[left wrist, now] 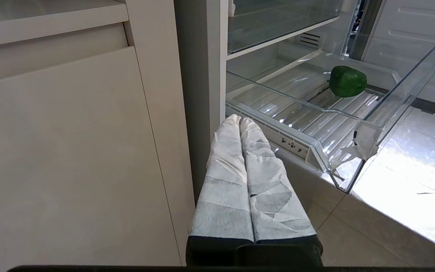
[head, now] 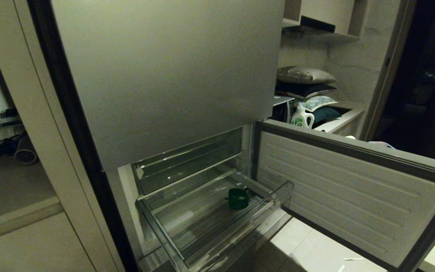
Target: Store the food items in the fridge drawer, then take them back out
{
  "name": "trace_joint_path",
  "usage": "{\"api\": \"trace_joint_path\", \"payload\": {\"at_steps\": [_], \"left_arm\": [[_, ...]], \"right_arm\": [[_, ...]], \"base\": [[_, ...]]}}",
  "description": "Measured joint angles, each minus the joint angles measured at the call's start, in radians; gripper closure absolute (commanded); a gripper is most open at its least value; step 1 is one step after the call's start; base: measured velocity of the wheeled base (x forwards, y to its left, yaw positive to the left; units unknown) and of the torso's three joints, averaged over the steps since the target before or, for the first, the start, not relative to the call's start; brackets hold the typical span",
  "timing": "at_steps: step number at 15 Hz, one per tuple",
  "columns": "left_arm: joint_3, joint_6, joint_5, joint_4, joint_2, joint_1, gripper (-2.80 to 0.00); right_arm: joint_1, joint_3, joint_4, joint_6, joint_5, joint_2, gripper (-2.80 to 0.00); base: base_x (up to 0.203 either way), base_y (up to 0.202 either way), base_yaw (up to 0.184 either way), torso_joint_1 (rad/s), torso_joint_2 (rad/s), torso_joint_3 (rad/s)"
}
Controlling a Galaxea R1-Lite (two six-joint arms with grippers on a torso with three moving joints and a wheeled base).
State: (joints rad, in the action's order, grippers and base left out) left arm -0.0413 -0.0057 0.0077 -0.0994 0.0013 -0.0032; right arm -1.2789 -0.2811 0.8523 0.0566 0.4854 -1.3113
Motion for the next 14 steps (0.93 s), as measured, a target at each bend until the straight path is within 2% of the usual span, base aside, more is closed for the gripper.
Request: {"api": "trace_joint_path", "payload": {"at_steps": [6, 9, 12, 14], "left_arm": [[0.000, 0.000, 0.000, 0.000, 0.000, 0.000, 0.00], [0.000, 0.000, 0.000, 0.000, 0.000, 0.000, 0.00], [0.000, 0.000, 0.000, 0.000, 0.000, 0.000, 0.00], [0.000, 0.000, 0.000, 0.000, 0.000, 0.000, 0.00]], "right_arm": [[0.057, 0.056, 0.002, -0.003, 0.069, 0.117, 0.00], [0.105, 0.060, 0.004, -0.030, 0.071, 0.142, 0.00], [0.183, 0.054, 0.004, -0.101, 0.073, 0.164, 0.00], [0.216, 0.059, 0.001, -0.110, 0.074, 0.171, 0.00]], "base": [[0.000, 0.000, 0.000, 0.000, 0.00, 0.000], [-0.004, -0.005, 0.144, 0.002, 0.00, 0.004], [0.001, -0.008, 0.174, 0.003, 0.00, 0.003], [-0.002, -0.007, 0.178, 0.000, 0.00, 0.001]]}}
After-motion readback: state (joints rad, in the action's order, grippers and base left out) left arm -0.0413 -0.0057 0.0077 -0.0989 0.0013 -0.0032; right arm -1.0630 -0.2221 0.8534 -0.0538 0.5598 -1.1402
